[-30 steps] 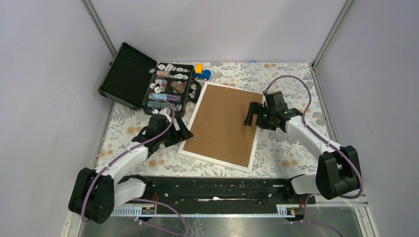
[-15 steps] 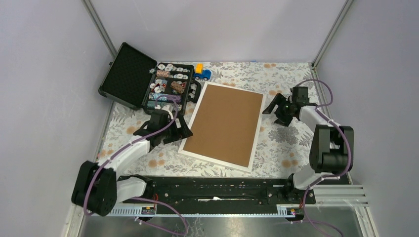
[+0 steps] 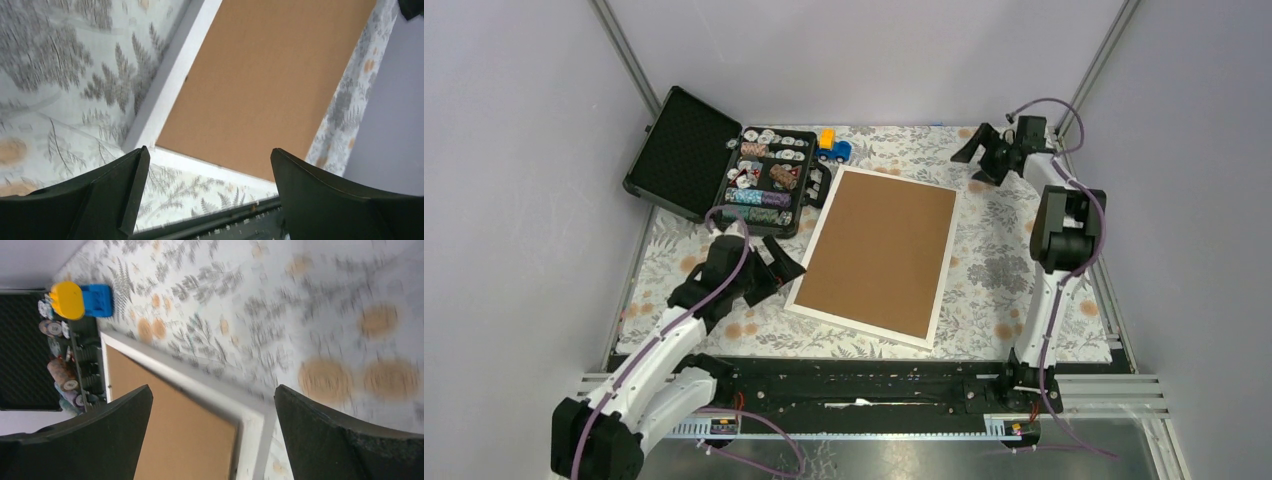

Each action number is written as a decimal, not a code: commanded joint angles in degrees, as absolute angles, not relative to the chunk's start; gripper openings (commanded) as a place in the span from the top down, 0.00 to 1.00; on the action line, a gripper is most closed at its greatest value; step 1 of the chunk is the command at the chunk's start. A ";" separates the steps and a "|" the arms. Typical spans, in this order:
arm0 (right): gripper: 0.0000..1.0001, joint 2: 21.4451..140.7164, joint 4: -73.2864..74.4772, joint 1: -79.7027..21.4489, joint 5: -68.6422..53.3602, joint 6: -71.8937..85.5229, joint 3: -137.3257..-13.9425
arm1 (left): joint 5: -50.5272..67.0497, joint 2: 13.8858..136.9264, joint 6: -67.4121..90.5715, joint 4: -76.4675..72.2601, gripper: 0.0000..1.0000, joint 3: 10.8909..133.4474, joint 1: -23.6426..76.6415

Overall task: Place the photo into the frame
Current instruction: Adjust the photo frame item on the photo frame, then adjust the photo frame at the center of the board.

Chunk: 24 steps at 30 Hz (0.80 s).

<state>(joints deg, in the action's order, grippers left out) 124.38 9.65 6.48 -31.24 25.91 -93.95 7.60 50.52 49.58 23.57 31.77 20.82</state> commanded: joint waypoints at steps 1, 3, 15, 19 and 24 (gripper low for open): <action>0.00 135.27 16.67 5.87 -38.73 23.38 -110.50 | 14.92 48.35 61.29 32.76 0.01 26.45 22.45; 0.00 138.71 17.67 5.60 -41.13 25.12 -114.86 | 17.42 46.48 67.10 32.74 0.01 23.28 24.93; 0.05 138.18 10.10 4.56 -48.93 30.60 -101.82 | 4.86 60.26 68.87 16.39 0.01 24.74 36.53; 0.08 131.75 3.44 4.94 -50.76 33.68 -90.53 | 3.66 67.58 65.05 11.44 0.01 28.34 36.64; 0.08 121.85 -2.94 6.91 -49.06 35.63 -75.20 | 1.40 71.63 58.99 13.47 0.01 32.95 36.74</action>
<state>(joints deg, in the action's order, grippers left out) 129.03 -2.90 6.57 -47.81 31.88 -85.43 7.81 69.34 65.78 18.15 29.93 36.53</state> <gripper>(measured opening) 0.920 0.988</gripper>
